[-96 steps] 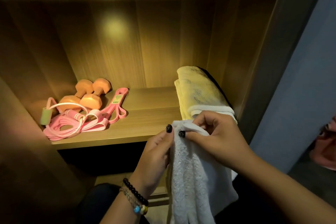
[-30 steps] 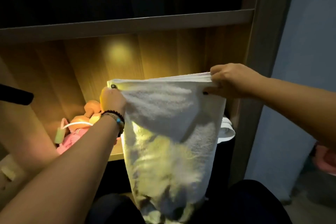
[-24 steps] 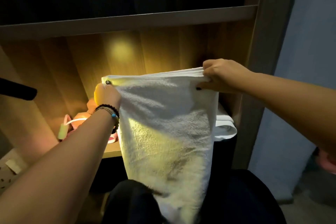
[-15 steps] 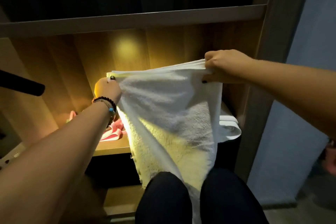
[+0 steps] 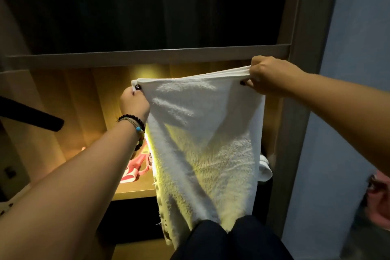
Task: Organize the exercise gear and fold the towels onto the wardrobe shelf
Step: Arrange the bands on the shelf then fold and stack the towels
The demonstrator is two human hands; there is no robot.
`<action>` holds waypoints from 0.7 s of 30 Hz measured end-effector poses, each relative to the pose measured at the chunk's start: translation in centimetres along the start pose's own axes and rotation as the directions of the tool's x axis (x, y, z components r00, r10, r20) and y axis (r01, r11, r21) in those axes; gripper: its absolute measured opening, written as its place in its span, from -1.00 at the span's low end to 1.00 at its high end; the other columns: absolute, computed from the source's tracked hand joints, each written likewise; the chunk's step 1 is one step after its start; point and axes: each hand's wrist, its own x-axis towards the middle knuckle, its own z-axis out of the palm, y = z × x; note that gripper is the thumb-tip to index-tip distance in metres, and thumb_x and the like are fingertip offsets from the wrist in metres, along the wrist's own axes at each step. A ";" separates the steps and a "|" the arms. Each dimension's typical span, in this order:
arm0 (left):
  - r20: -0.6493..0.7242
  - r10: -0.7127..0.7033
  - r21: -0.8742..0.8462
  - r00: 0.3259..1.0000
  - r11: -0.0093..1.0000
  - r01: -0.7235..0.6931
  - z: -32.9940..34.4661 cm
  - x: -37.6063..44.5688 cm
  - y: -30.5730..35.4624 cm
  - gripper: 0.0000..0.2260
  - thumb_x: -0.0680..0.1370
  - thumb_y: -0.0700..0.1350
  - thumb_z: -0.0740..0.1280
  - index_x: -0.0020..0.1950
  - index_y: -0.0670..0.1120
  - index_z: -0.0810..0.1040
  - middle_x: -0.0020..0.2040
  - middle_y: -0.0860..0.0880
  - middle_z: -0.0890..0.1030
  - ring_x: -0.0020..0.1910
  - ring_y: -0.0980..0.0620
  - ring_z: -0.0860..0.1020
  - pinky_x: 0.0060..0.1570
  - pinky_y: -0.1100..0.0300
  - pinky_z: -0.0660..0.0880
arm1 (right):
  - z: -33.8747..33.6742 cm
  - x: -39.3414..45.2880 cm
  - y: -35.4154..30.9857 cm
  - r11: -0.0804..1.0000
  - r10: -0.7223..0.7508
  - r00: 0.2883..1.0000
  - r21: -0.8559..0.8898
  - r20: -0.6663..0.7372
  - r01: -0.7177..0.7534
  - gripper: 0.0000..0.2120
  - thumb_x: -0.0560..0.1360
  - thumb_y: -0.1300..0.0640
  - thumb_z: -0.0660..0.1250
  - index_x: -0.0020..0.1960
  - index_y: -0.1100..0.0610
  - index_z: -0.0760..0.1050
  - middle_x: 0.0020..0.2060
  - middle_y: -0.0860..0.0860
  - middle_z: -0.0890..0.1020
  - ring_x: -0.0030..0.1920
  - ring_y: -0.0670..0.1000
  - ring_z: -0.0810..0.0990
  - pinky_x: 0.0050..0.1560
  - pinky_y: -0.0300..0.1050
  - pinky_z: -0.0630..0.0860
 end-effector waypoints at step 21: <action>0.169 0.361 -0.492 0.917 0.837 -0.239 -16.6 -16.2 9.0 -0.78 0.63 -0.07 0.20 0.01 -0.14 0.60 -0.02 -0.23 0.60 -0.06 -0.15 0.55 -0.08 -0.01 0.50 | -17.7 -13.6 -2.7 0.946 -0.155 0.832 0.162 -0.533 0.280 -0.76 0.29 0.16 0.58 -0.23 0.27 0.57 -0.35 -0.02 0.50 -0.42 -0.12 0.40 -0.31 -0.58 0.33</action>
